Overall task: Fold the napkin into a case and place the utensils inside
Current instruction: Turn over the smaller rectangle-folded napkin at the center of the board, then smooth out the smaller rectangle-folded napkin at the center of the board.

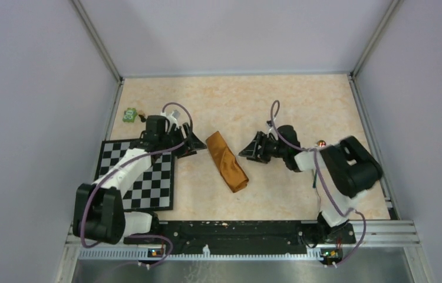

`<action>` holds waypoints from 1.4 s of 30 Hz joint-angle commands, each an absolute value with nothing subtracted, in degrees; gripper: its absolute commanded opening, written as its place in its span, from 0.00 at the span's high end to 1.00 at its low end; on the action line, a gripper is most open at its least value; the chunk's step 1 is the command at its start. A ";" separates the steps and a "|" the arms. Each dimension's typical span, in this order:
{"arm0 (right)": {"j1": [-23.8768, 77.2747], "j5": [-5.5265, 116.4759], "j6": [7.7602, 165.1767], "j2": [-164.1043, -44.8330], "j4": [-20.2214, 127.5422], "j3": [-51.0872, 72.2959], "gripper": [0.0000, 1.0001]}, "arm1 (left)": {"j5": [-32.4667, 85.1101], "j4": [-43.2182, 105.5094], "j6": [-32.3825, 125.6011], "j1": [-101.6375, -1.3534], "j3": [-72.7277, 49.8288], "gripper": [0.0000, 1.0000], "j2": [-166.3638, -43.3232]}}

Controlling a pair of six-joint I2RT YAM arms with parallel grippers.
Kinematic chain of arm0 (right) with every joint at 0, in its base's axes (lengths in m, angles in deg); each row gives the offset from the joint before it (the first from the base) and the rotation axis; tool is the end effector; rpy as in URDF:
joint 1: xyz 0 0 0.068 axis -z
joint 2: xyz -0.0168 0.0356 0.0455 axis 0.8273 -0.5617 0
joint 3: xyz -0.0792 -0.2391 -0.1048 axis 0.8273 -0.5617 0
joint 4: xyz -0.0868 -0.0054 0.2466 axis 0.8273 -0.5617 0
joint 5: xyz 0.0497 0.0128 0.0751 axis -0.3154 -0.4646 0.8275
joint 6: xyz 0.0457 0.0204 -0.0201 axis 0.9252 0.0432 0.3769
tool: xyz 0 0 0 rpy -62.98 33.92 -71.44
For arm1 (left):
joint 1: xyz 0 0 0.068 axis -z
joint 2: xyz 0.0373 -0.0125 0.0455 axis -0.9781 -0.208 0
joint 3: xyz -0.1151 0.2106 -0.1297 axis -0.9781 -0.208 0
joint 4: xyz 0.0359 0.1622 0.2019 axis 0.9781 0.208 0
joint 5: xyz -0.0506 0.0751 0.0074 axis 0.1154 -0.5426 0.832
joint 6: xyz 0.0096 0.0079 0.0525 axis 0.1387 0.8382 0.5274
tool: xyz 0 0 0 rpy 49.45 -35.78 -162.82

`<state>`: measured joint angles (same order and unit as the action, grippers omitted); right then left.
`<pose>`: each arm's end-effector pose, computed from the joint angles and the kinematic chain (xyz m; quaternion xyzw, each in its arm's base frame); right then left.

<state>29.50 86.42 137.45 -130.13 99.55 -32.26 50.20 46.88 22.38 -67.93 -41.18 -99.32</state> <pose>0.2687 0.1577 0.0985 0.0580 0.8272 0.5334 0.1670 0.2456 -0.0628 0.2333 -0.0831 0.8782 -0.3871 0.2683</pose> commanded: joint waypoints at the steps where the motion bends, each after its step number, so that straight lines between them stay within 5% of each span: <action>1: 25.90 66.77 104.34 -108.26 55.35 -23.92 0.38 | 59.47 37.20 21.75 -66.79 -38.39 0.33 -107.06; 6: 17.09 65.56 106.29 -103.97 48.80 -20.69 0.43 | 60.03 27.69 17.14 -63.92 -35.00 0.41 -114.91; 11: 10.94 69.70 114.39 -108.64 60.14 -22.75 0.74 | 58.89 23.75 14.47 -60.52 -29.14 0.57 -124.43; 15: 10.82 68.85 115.83 -109.87 63.40 -27.39 0.84 | 55.07 26.52 16.28 -59.54 -24.10 0.62 -132.08; 22: 10.83 61.33 112.26 -109.34 57.19 -29.90 0.84 | 47.21 36.21 22.59 -59.46 -15.38 0.65 -144.16; 28: 10.29 58.49 108.62 -106.51 48.42 -23.31 0.80 | 42.20 41.70 26.82 -58.78 -15.42 0.61 -140.77; 42: 2.09 58.22 113.14 -116.64 49.14 -16.08 0.61 | 41.33 46.87 28.03 -60.71 -22.43 0.26 -117.42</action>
<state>2.29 59.39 110.94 -115.15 49.31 -15.84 43.03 45.35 26.03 -59.19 -22.15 -126.21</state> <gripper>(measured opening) 0.337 0.721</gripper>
